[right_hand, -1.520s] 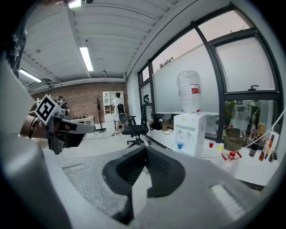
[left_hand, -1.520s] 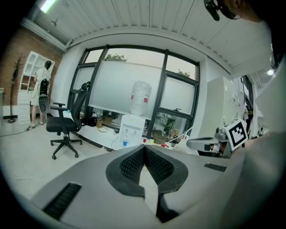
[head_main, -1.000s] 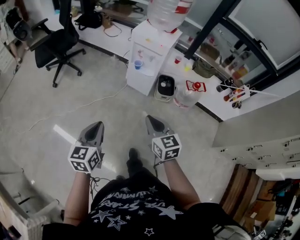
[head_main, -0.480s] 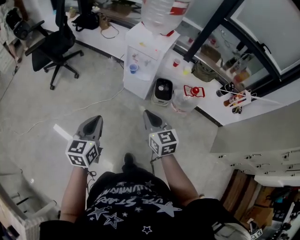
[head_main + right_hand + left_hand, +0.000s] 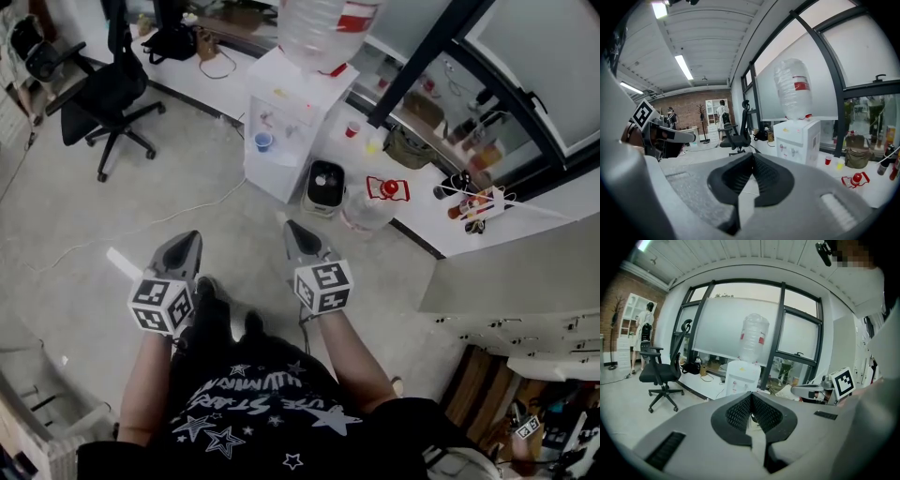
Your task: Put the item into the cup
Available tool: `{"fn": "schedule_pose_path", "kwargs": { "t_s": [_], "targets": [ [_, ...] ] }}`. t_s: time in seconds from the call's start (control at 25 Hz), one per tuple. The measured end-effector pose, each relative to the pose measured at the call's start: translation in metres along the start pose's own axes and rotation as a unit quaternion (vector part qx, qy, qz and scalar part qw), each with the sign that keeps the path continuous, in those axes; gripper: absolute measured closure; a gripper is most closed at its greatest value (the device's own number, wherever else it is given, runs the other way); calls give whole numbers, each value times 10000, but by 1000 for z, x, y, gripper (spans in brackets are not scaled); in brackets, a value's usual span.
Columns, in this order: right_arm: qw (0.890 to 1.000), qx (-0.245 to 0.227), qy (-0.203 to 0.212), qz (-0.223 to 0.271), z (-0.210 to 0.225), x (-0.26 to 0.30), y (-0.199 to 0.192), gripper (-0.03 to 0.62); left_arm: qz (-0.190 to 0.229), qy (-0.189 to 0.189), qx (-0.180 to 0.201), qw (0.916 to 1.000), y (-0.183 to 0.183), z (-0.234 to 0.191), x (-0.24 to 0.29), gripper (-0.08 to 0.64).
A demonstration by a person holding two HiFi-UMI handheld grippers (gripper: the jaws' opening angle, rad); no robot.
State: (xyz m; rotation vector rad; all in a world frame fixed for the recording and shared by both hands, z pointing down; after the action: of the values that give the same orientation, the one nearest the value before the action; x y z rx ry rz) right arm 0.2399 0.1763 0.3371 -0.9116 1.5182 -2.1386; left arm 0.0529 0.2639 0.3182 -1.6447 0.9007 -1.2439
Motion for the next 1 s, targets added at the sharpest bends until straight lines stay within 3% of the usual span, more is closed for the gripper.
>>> {"fn": "schedule_pose_path", "kwargs": {
  "t_s": [0.56, 1.0],
  "targets": [
    [9985, 185, -361, -354, 31, 66, 2, 591, -299, -446, -199, 9984, 2, -47, 82, 555],
    [9949, 358, -670, -665, 50, 160, 5, 591, -675, -695, -257, 9950, 10, -130, 153, 555]
  ]
}}
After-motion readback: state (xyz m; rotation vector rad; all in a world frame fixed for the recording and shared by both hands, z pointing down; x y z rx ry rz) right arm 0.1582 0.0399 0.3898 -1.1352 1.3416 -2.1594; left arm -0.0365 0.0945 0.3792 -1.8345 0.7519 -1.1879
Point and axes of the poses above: the fingertips, and each gripper's own axes: x forward along the fingers, z to its right, y out of its top, the point moved 2 cm from there along -x, backward along the fingers, and after that the axes turned 6 degrees about x, right-handed, at the moved point
